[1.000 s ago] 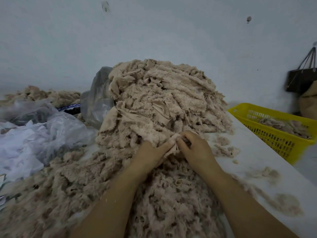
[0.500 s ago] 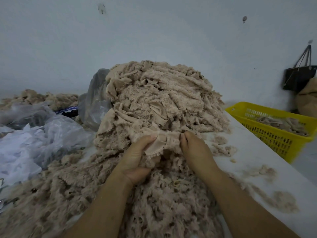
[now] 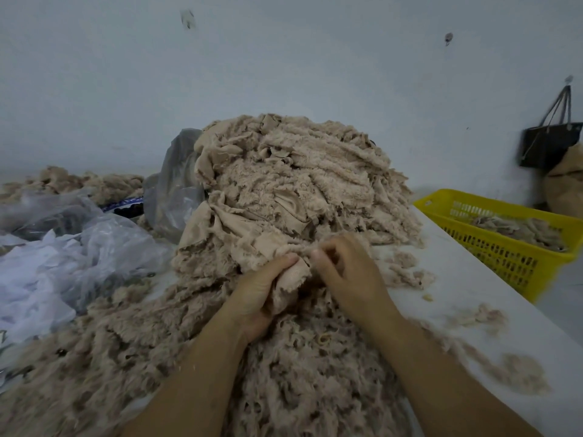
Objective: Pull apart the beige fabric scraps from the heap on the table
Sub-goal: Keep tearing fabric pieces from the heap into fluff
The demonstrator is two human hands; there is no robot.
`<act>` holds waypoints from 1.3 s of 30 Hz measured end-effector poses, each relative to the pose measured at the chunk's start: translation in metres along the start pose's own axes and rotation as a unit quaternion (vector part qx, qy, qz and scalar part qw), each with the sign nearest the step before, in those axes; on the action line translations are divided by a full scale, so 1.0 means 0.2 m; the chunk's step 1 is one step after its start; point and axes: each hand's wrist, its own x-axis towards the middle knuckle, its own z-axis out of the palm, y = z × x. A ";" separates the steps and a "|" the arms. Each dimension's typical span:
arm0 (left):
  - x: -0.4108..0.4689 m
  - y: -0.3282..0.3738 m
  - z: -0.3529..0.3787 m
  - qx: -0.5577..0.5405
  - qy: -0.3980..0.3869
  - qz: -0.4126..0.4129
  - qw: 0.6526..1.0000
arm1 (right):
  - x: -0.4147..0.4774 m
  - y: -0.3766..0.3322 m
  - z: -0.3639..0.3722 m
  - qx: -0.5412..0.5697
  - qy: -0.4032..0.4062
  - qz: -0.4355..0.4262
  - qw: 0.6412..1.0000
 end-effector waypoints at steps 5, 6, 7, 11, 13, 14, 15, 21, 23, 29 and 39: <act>0.02 0.01 -0.01 -0.019 0.006 0.004 1.000 | 0.00 0.03 0.07 -0.041 -0.153 -0.026 0.987; 0.02 0.01 -0.01 -0.030 0.008 0.010 0.999 | -0.01 0.03 0.07 -0.046 -0.154 -0.036 0.986; 0.03 0.00 -0.01 -0.045 0.008 0.016 0.999 | -0.01 0.04 0.07 -0.052 -0.153 -0.042 0.986; 0.02 0.02 -0.01 -0.134 0.006 0.023 0.991 | 0.01 0.04 0.04 -0.131 -0.157 -0.039 0.978; 0.03 0.03 -0.02 -0.177 0.020 0.025 0.984 | 0.01 0.04 0.05 -0.195 -0.161 -0.024 0.967; 0.03 0.03 -0.03 -0.187 0.030 0.029 0.981 | 0.01 0.03 0.05 -0.217 -0.157 -0.019 0.963; 0.02 0.03 -0.03 -0.192 0.036 0.033 0.980 | 0.01 0.03 0.05 -0.232 -0.149 -0.017 0.961; 0.03 0.03 -0.02 -0.115 0.053 0.048 0.991 | 0.00 0.03 0.02 -0.151 -0.091 0.001 0.984; 0.03 0.02 -0.01 -0.116 0.044 0.040 0.991 | -0.01 0.01 0.02 -0.094 -0.101 0.004 0.990; 0.05 0.02 0.00 -0.142 0.072 0.015 0.987 | -0.02 0.00 0.04 -0.003 -0.104 0.016 0.994; 0.03 0.01 0.02 0.060 0.055 -0.067 0.994 | -0.01 0.08 0.09 -0.152 -0.149 0.015 0.977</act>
